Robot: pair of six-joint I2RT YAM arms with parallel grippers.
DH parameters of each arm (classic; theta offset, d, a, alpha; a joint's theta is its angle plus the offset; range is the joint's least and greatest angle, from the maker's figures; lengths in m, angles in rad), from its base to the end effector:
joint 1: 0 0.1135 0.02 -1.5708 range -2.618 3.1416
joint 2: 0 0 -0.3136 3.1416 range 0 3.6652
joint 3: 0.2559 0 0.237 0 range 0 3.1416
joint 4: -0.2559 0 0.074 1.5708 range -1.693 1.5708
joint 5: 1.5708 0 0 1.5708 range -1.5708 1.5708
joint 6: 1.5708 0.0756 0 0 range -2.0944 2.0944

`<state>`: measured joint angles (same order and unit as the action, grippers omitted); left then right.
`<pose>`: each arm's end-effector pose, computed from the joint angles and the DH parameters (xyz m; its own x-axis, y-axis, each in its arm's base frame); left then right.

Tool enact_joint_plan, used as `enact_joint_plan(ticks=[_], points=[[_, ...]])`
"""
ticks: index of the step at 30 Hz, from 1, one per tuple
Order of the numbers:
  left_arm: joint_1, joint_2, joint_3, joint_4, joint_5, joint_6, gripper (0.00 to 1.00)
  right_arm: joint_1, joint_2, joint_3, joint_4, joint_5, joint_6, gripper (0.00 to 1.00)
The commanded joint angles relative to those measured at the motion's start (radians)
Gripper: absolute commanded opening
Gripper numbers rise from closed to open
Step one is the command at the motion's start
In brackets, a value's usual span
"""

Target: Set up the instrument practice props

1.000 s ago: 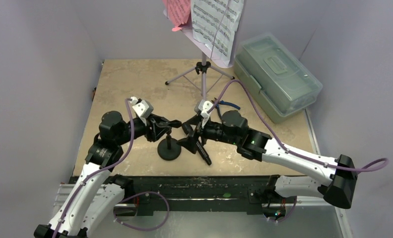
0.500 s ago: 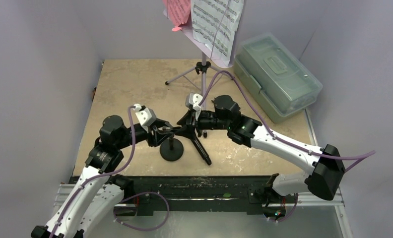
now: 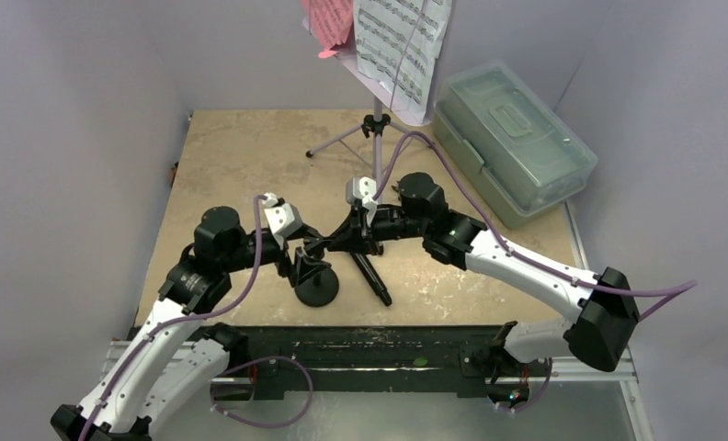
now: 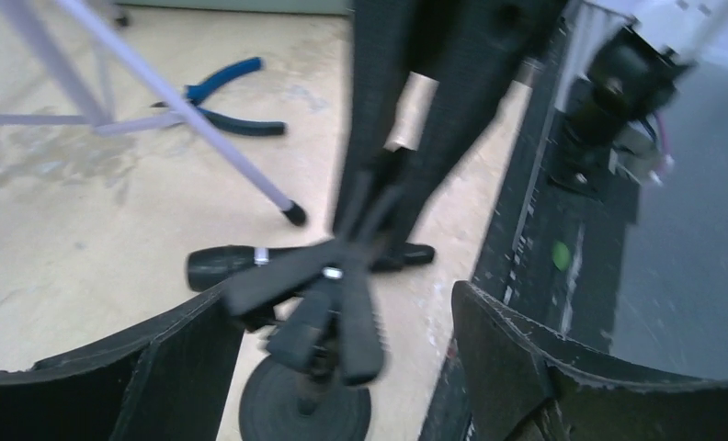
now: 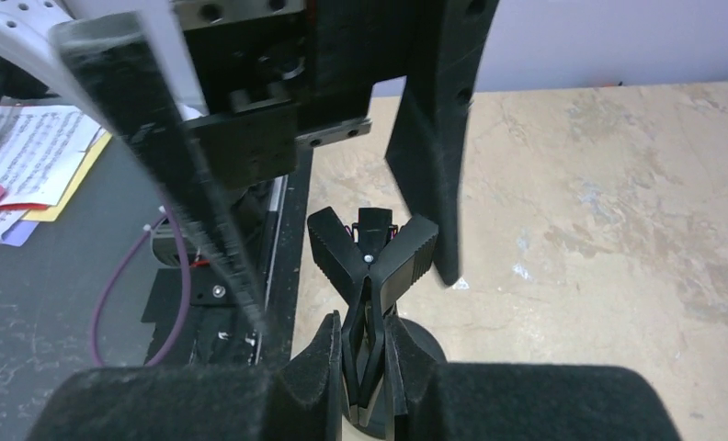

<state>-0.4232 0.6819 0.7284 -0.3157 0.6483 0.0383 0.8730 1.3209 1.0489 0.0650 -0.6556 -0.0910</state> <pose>0.1018 -0.0959 0.3460 -0.2095 0.1278 -0.9694 0.8668 0.4832 -0.1236 0.1642 0.2675 0.3860 -0.0415 -0.1616 -0.9860 -0.9986 0.0376 0.0358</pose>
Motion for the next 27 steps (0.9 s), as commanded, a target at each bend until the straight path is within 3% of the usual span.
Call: enact_joint_plan(ticks=[1,6,16,27], points=[[-0.045,-0.029,0.066,-0.12,0.15,0.129,0.81,-0.012,0.011,0.025,-0.014,-0.079,-0.039,0.0],[-0.045,-0.049,0.083,-0.168,0.129,0.262,0.84,-0.014,0.024,0.032,-0.053,-0.106,-0.069,0.0],[-0.045,0.039,0.081,-0.063,0.128,0.272,0.82,-0.014,0.028,0.04,-0.079,-0.12,-0.1,0.0],[-0.045,0.068,0.098,-0.08,0.14,0.316,0.62,-0.014,0.031,0.049,-0.108,-0.143,-0.119,0.0]])
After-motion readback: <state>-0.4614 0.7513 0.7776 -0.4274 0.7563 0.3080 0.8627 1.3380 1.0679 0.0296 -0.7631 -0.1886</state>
